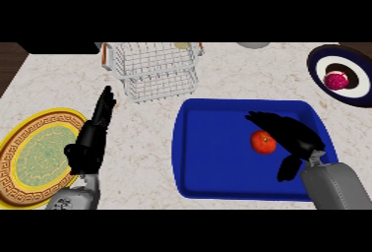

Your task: Pick the tomato from the tray and place it in the tiered basket

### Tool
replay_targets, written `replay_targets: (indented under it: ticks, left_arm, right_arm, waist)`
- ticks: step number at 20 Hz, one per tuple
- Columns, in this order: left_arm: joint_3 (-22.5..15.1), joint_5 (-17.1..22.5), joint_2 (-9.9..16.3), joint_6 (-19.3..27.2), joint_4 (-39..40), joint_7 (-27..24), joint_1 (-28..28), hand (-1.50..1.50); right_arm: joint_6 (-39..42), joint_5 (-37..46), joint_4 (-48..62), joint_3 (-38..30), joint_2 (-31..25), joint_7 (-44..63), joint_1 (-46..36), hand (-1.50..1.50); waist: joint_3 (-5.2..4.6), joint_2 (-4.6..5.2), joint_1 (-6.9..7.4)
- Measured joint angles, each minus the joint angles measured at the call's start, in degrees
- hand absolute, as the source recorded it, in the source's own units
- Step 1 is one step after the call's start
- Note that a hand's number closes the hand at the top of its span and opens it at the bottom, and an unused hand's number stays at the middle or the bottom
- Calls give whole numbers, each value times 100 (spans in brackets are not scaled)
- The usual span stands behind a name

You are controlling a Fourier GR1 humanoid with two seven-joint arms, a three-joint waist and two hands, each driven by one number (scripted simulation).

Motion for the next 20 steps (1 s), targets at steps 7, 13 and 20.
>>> replay_targets:
  ticks: [7, 13, 20]
  left_arm:
    - [108, 21, -34, -2, 215, -93, -164, 0]
    - [101, 54, -15, -87, 82, -79, -37, 0]
    - [13, -12, -81, -98, 244, -78, -242, 0]
  right_arm:
    - [-438, 15, 434, -103, 214, -177, -46, 150]
    - [-1437, 334, 780, -63, 193, -553, -62, 150]
    - [-1319, 1416, 878, 1144, 1071, 1493, -588, 150]
  waist:
    - [-1, 1, -4]
    - [1, 3, 8]
    - [-51, -20, 213]
